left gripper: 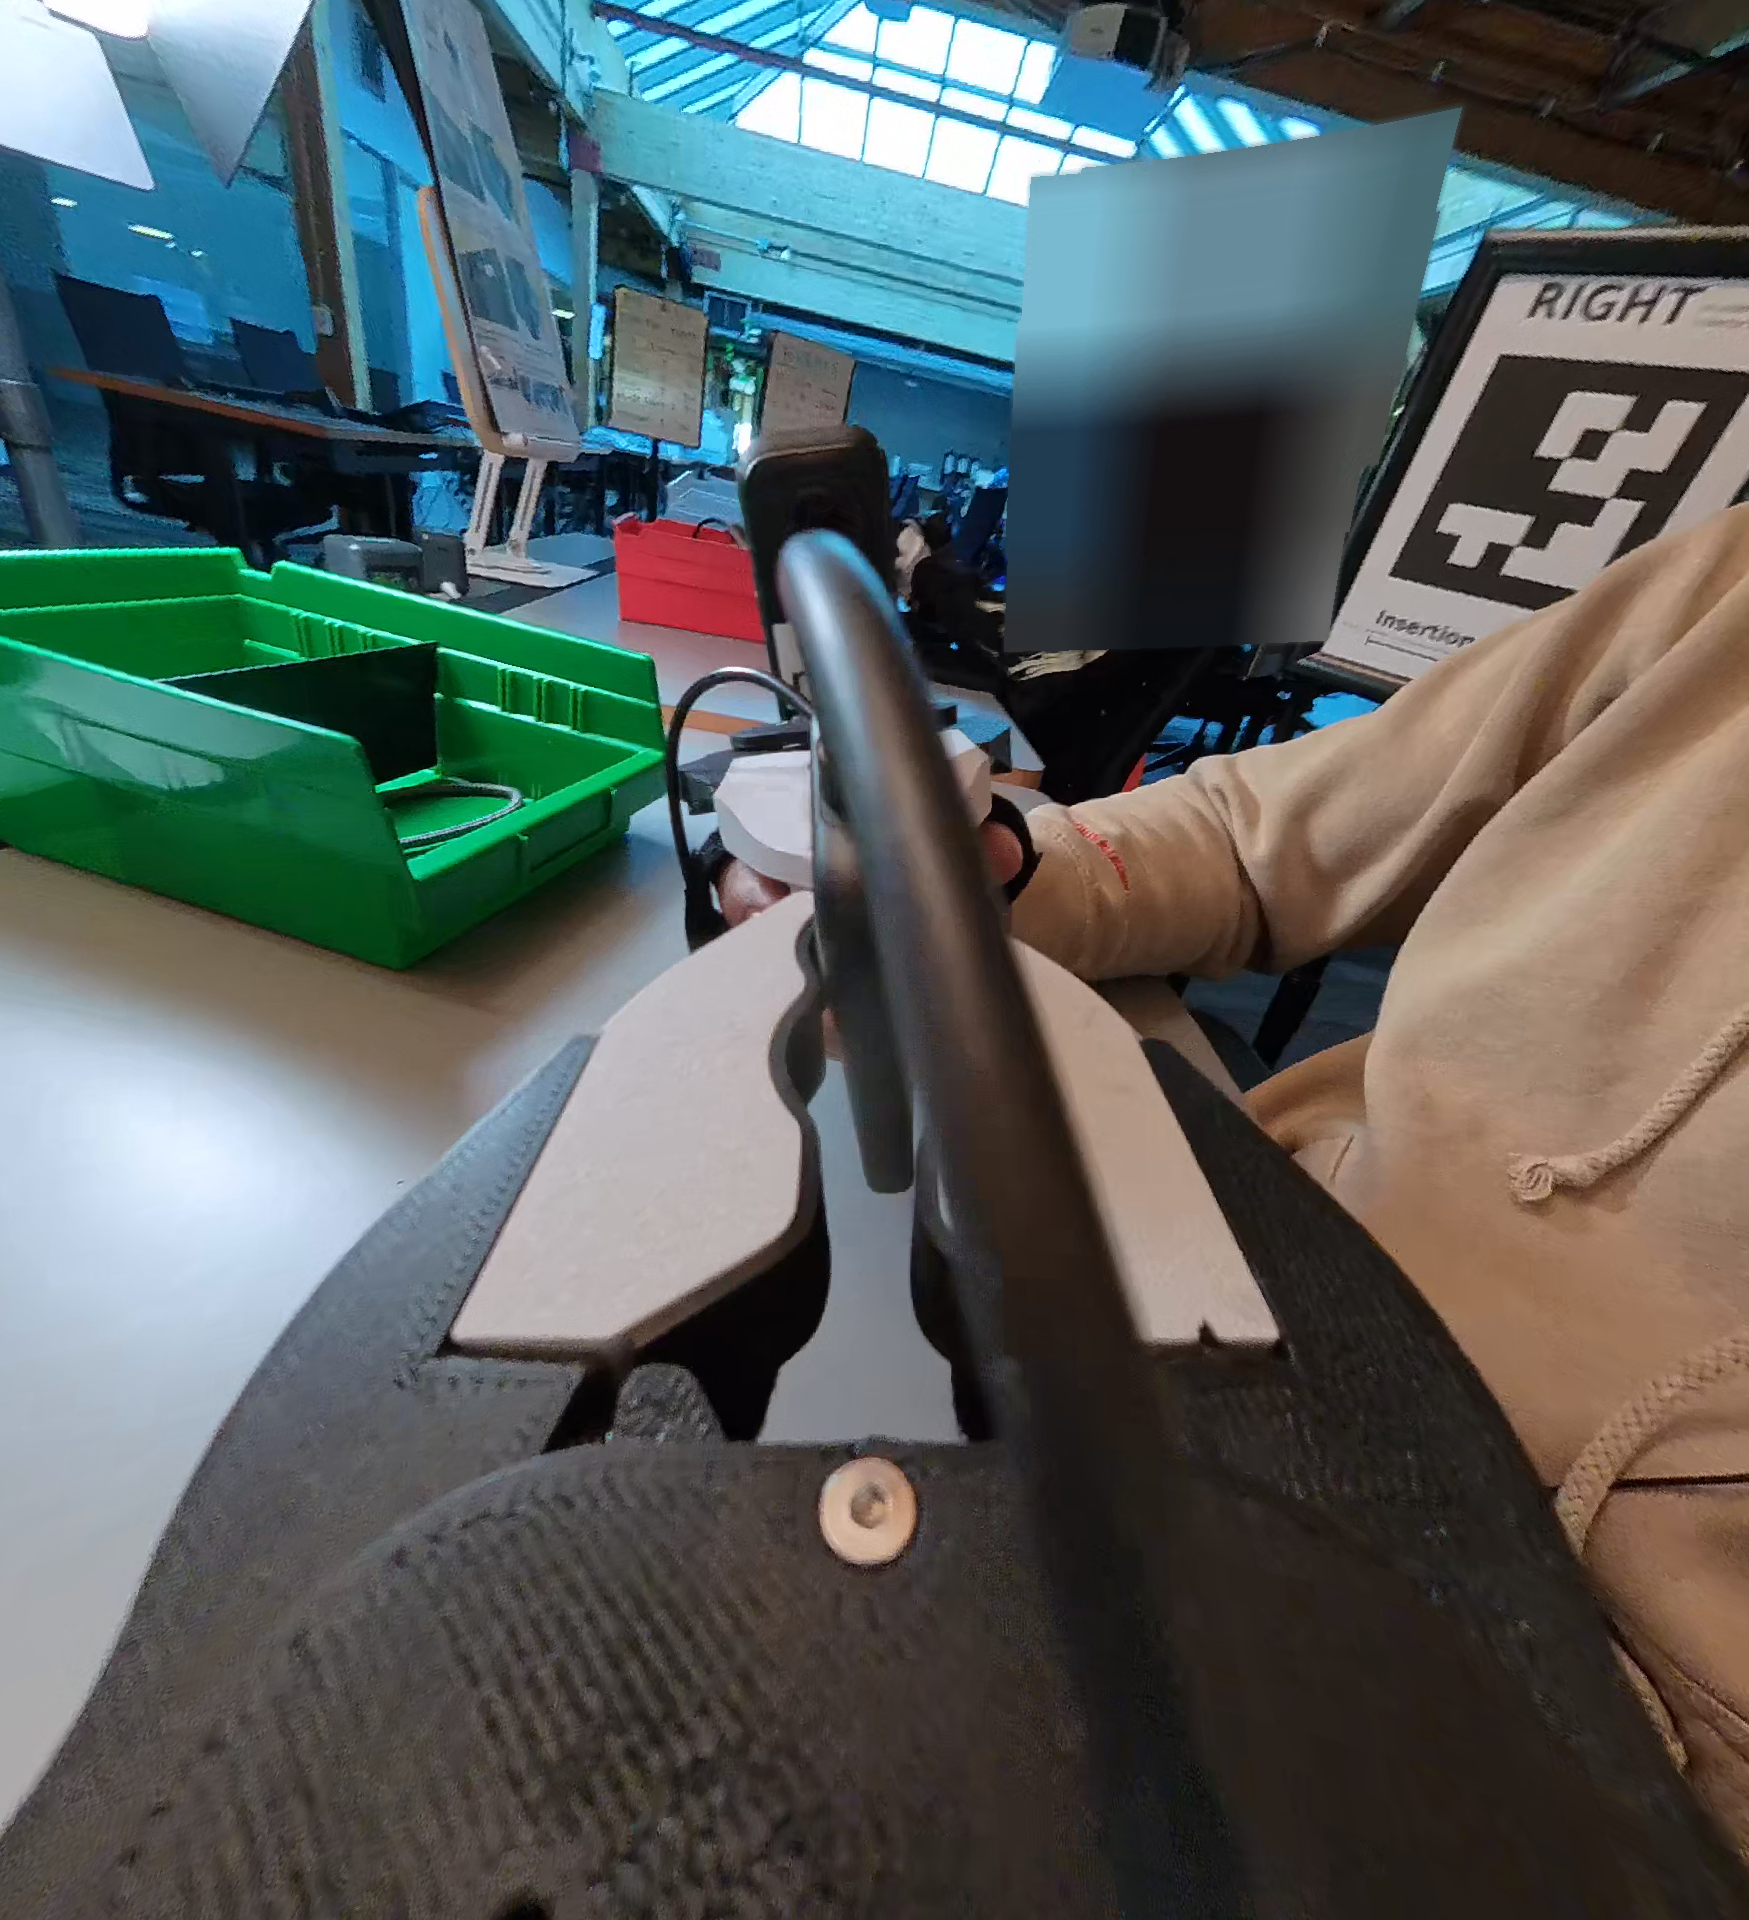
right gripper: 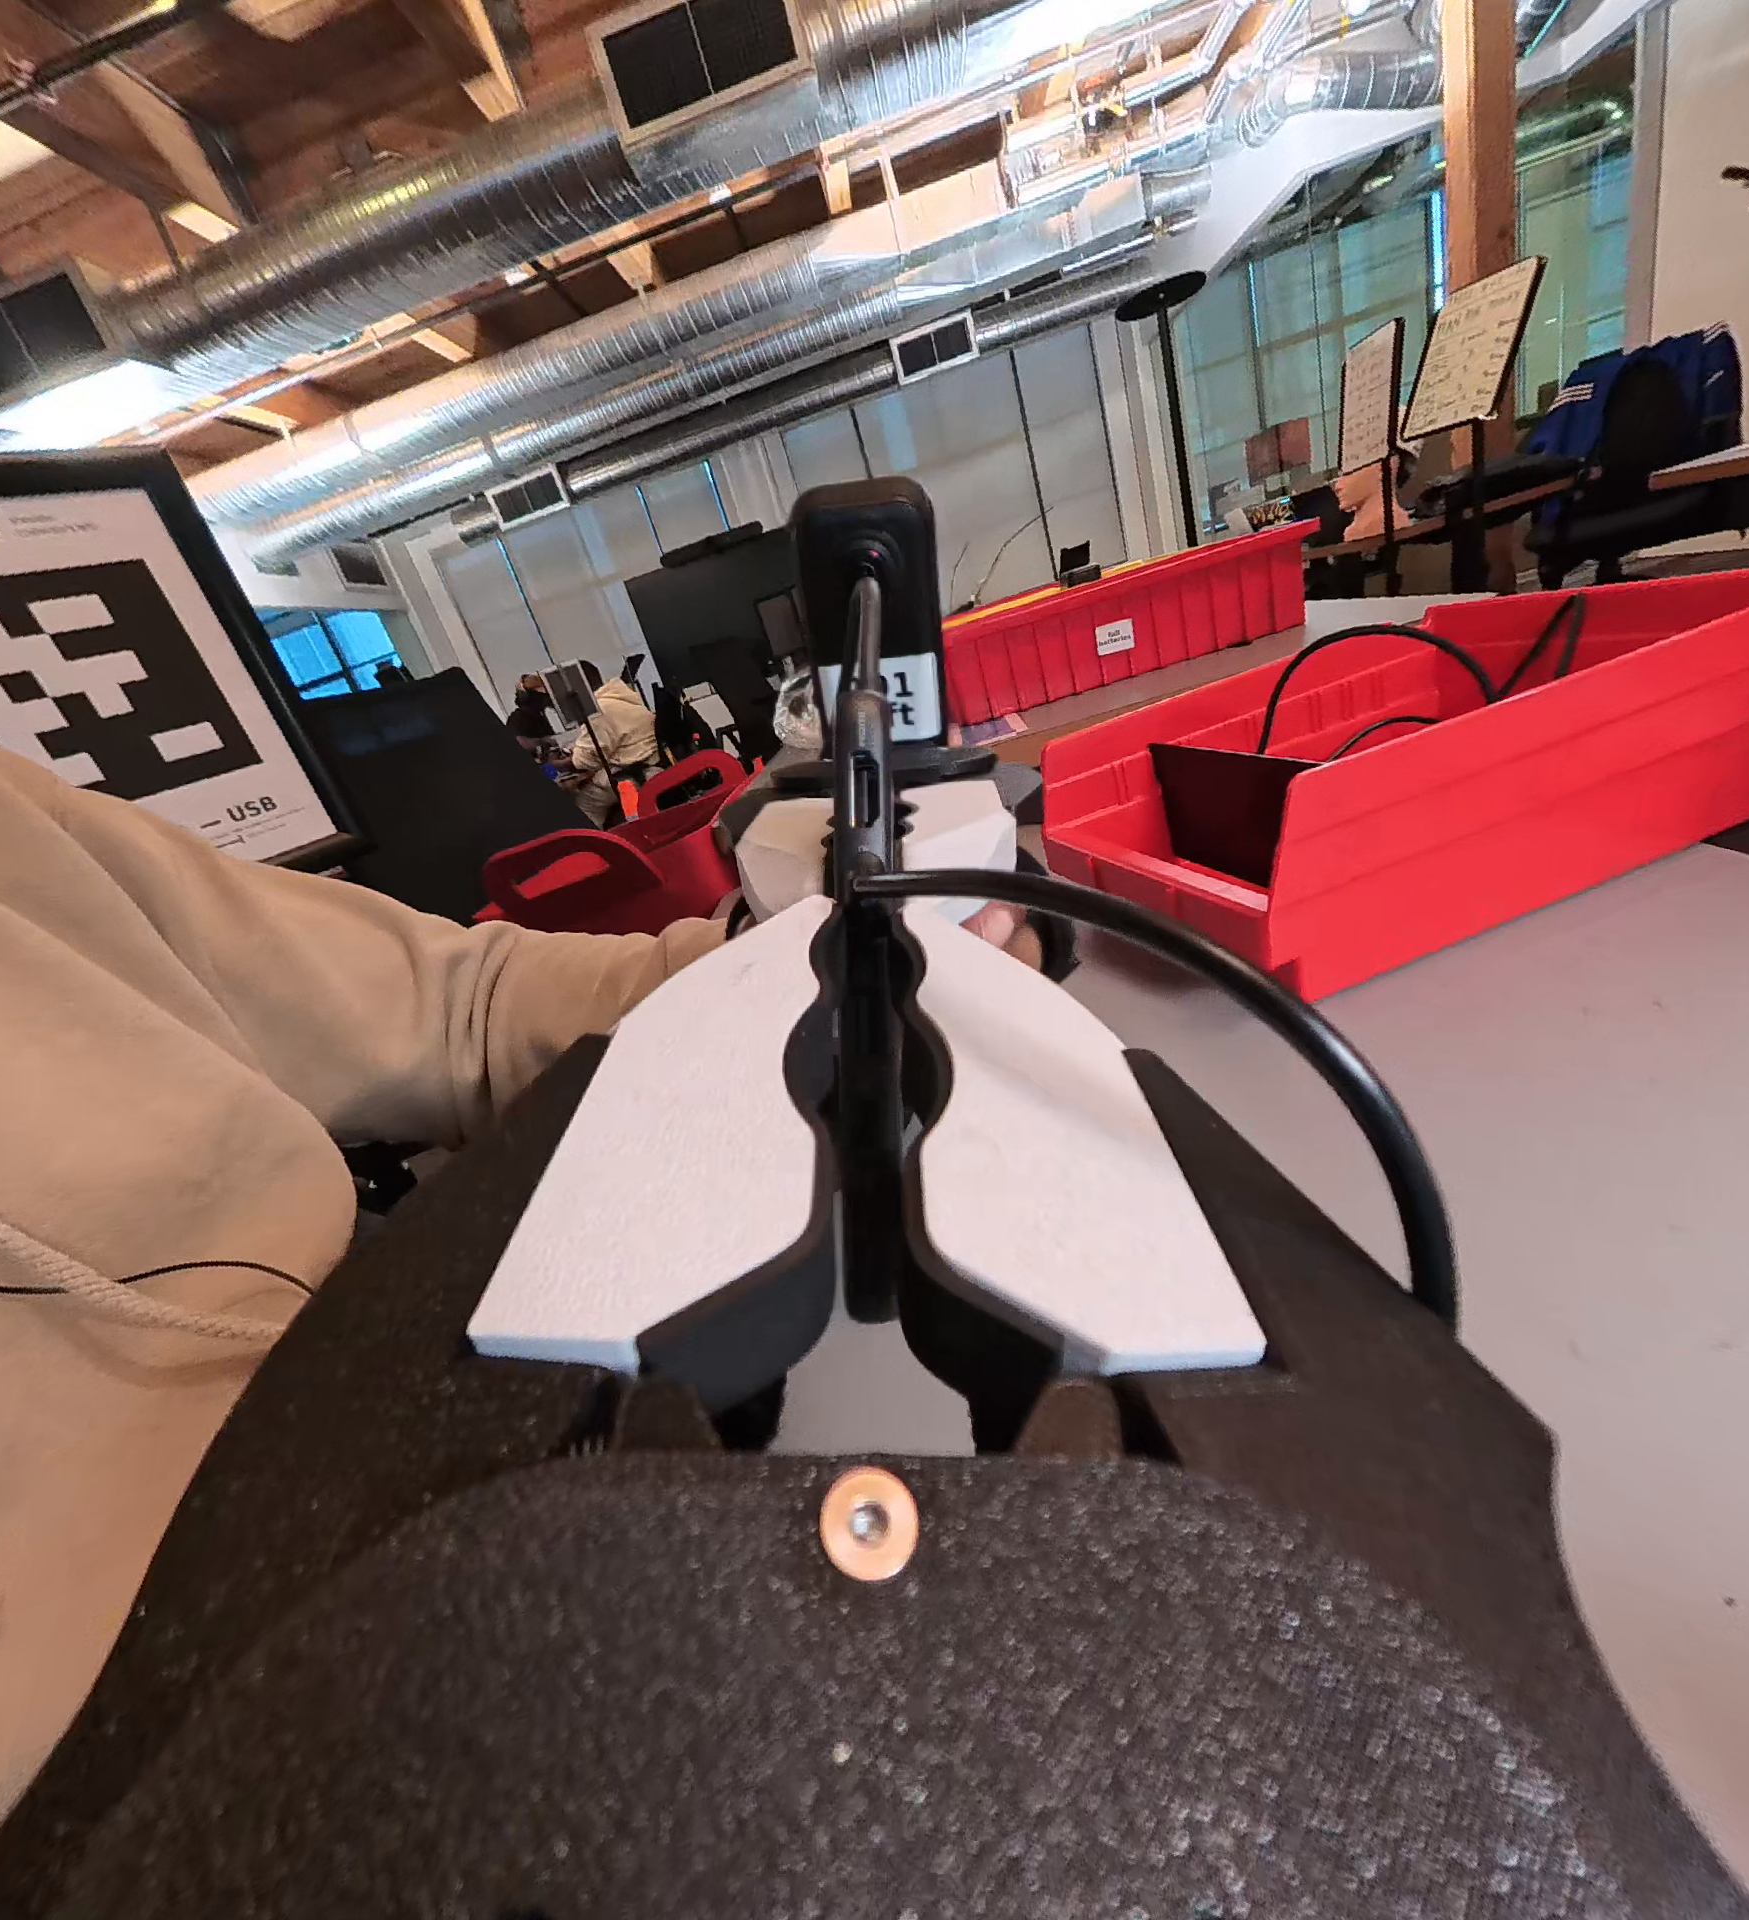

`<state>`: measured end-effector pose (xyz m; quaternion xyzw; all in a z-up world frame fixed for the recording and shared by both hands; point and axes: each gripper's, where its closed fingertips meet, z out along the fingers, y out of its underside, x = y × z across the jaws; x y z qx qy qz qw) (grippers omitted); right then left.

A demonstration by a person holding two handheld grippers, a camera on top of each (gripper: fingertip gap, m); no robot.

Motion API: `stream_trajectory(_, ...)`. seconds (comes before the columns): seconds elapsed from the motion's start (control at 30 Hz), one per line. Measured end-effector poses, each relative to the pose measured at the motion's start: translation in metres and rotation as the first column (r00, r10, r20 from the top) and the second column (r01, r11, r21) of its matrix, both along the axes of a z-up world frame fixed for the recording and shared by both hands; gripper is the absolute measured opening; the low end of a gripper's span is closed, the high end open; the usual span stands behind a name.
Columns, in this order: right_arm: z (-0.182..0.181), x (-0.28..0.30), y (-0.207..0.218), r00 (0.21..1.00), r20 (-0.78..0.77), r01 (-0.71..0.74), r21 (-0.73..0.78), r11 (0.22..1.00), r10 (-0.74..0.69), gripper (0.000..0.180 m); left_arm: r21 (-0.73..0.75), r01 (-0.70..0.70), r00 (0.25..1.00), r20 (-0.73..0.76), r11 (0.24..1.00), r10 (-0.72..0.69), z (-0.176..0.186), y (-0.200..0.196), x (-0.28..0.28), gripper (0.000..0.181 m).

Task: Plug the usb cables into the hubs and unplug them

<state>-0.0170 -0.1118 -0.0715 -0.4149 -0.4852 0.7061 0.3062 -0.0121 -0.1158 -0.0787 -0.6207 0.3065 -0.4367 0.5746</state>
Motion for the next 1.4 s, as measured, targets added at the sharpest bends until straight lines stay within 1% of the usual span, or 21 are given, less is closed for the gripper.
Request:
stream_trajectory(0.1, -0.001, 0.000, -0.001, 0.999, 0.030, -0.031, -0.010, 0.999, 0.032, 0.007, -0.021, -0.006, 1.000, -0.028, 1.000, 0.006, 0.000, 0.000, -0.001, 0.012)
stream_trajectory(0.23, -0.005, 0.001, 0.001, 0.998, 0.056, -0.024, 0.045, 0.999, 0.021, 0.012, -0.077, 0.031, 0.999, -0.030, 0.997, -0.034, -0.003, -0.002, -0.004, 0.012)
stream_trajectory(0.37, -0.014, 0.001, -0.005, 0.992, 0.115, -0.062, 0.095, 0.994, 0.050, 0.016, -0.148, 0.041, 0.995, -0.089, 0.988, -0.054, -0.015, -0.002, -0.004, 0.012)
stream_trajectory(0.4, -0.017, 0.000, -0.006, 0.992, 0.120, -0.060, 0.111, 0.992, 0.046, 0.016, -0.167, 0.051, 0.993, -0.098, 0.985, -0.068, -0.018, -0.003, -0.003, 0.012)
stream_trajectory(0.47, -0.022, -0.001, -0.007, 0.991, 0.132, -0.054, 0.144, 0.988, 0.034, 0.008, -0.188, 0.071, 0.990, -0.110, 0.980, -0.093, -0.022, -0.005, 0.001, 0.012)
stream_trajectory(0.5, -0.023, -0.001, -0.007, 0.991, 0.130, -0.051, 0.154, 0.987, 0.031, 0.008, -0.193, 0.070, 0.989, -0.118, 0.979, -0.094, -0.023, -0.005, 0.002, 0.012)
stream_trajectory(0.6, -0.023, -0.001, -0.007, 0.991, 0.127, -0.059, 0.151, 0.987, 0.040, 0.007, -0.184, 0.061, 0.988, -0.126, 0.981, -0.086, -0.023, -0.005, 0.002, 0.012)
stream_trajectory(0.7, -0.017, 0.000, -0.007, 0.995, 0.093, -0.052, 0.134, 0.990, 0.040, 0.007, -0.113, 0.056, 0.992, -0.108, 0.992, -0.069, -0.018, -0.006, 0.003, 0.013)
stream_trajectory(0.8, -0.015, 0.002, -0.007, 0.995, 0.082, -0.062, 0.128, 0.990, 0.052, 0.007, -0.093, 0.044, 0.990, -0.130, 0.995, -0.055, -0.017, -0.006, 0.005, 0.013)
stream_trajectory(0.9, -0.011, 0.003, -0.007, 0.994, 0.086, -0.074, 0.161, 0.984, 0.061, 0.007, -0.090, 0.027, 0.982, -0.182, 0.996, -0.043, -0.015, -0.006, 0.005, 0.013)
stream_trajectory(1.03, -0.003, 0.006, -0.009, 0.993, 0.095, -0.092, 0.247, 0.965, 0.070, 0.007, -0.092, 0.039, 0.981, -0.186, 0.995, -0.056, -0.006, -0.008, 0.007, 0.013)
stream_trajectory(1.17, 0.008, 0.009, -0.010, 0.995, 0.062, -0.086, 0.252, 0.964, 0.073, 0.007, -0.100, 0.048, 0.986, -0.155, 0.994, -0.063, 0.004, -0.009, 0.010, 0.012)
stream_trajectory(1.2, 0.010, 0.009, -0.007, 0.997, 0.048, -0.072, 0.245, 0.967, 0.062, 0.007, -0.104, 0.040, 0.988, -0.147, 0.994, -0.055, 0.006, -0.008, 0.010, 0.012)
stream_trajectory(1.23, 0.024, 0.015, 0.004, 0.999, -0.019, -0.031, 0.181, 0.983, 0.035, 0.007, -0.107, 0.016, 0.989, -0.146, 0.994, -0.032, 0.006, -0.007, 0.003, 0.013)
stream_trajectory(1.27, 0.048, 0.030, 0.029, 0.994, -0.111, 0.016, 0.070, 0.997, -0.008, 0.007, -0.117, -0.034, 0.988, -0.151, 0.992, 0.016, 0.004, -0.003, -0.011, 0.013)
stream_trajectory(1.3, 0.064, 0.047, 0.053, 0.984, -0.158, 0.092, 0.069, 0.993, -0.080, 0.007, -0.130, -0.100, 0.985, -0.154, 0.986, 0.080, 0.001, 0.002, -0.031, 0.012)
stream_trajectory(1.33, 0.071, 0.059, 0.069, 0.975, -0.158, 0.181, 0.152, 0.972, -0.157, 0.007, -0.143, -0.151, 0.980, -0.149, 0.978, 0.130, -0.001, 0.006, -0.048, 0.012)
stream_trajectory(1.37, 0.074, 0.069, 0.081, 0.969, -0.139, 0.231, 0.206, 0.951, -0.205, 0.007, -0.151, -0.193, 0.975, -0.141, 0.969, 0.172, 0.000, 0.011, -0.060, 0.012)
stream_trajectory(1.4, 0.073, 0.075, 0.091, 0.968, -0.089, 0.249, 0.238, 0.939, -0.234, 0.007, -0.151, -0.215, 0.972, -0.125, 0.965, 0.198, 0.001, 0.015, -0.066, 0.012)
